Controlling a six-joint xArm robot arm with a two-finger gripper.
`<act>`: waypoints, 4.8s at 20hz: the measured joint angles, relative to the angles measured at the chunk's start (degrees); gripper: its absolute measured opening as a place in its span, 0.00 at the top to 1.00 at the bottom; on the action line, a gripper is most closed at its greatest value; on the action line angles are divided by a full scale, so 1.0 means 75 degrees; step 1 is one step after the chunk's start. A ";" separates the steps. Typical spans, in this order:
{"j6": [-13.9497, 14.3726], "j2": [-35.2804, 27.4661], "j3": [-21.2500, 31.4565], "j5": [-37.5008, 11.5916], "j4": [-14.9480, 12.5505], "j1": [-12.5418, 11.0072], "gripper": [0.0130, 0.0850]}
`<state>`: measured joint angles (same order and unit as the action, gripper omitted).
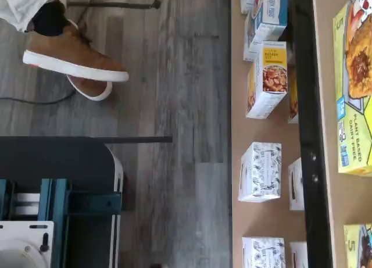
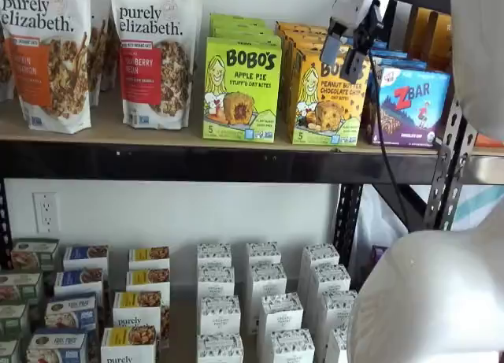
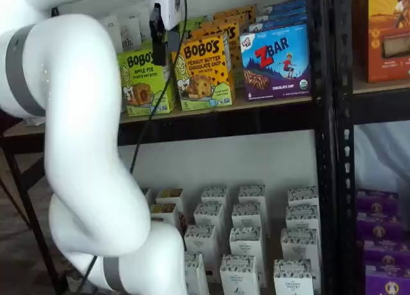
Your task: Pick up the orange box on the top shelf, the fifth box from the left
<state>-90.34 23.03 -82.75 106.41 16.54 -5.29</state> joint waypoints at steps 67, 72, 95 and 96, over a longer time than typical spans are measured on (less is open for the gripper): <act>-0.0092 -0.1847 -0.1044 -0.1428 -0.1961 0.0489 0.00; -0.0095 -0.1854 -0.1021 -0.1399 -0.1926 0.0478 0.00; -0.0039 -0.1742 -0.0690 -0.1689 -0.1828 0.0526 0.39; -0.0044 -0.1735 -0.0679 -0.1699 -0.1812 0.0519 0.39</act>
<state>-90.67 10.02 -87.84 93.66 2.95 -1.39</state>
